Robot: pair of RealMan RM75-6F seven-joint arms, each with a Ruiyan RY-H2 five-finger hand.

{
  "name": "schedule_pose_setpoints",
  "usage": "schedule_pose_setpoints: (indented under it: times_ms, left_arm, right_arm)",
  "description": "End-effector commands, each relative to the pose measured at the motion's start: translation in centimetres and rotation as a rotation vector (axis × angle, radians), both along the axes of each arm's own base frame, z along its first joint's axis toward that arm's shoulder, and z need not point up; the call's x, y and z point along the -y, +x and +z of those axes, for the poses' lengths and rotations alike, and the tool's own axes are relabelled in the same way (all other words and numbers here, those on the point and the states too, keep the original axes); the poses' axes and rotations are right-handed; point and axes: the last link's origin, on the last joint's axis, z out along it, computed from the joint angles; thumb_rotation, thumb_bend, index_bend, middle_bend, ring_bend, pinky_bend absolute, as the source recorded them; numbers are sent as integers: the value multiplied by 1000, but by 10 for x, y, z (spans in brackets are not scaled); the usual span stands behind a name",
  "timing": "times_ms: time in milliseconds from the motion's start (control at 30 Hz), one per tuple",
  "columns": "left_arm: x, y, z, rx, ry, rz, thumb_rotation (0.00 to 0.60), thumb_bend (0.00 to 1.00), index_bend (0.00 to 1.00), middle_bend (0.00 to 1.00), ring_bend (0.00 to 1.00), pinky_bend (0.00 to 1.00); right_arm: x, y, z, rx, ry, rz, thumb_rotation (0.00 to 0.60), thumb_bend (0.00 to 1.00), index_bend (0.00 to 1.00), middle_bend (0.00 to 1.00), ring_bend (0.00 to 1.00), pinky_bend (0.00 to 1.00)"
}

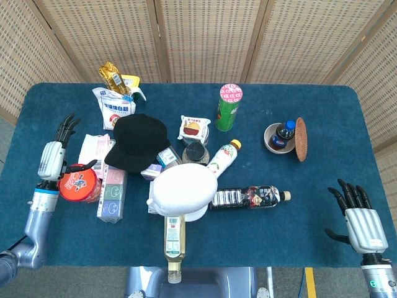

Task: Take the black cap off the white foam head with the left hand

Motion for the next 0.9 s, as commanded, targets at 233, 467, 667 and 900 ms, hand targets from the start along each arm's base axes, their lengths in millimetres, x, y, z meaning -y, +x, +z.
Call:
schedule_pose_setpoints:
  times_ms: [233,467,667,900]
  left_arm:
    - [25,-4,26,40,-6,-30,600,43,52,7,0,200]
    - [60,-31,53,-55,64,49,600,0,0,0,0,152]
    - [107,-47,69,-155,73,158,600,0,0,0,0,144]
    - [148,-63,85,-356,-56,360,600,0,0,0,0,133]
  right_arm:
    - [-1,1,0,1,3,3,600,0,143,28,18,0]
    - [-2,4,1,10,-1,11,600,0,142,28,18,0]
    - [-4,6,5,15,-21,24,600,0,143,28,18,0]
    - [-6,4,12,-19,-83,18,600,0,145,29,18,0]
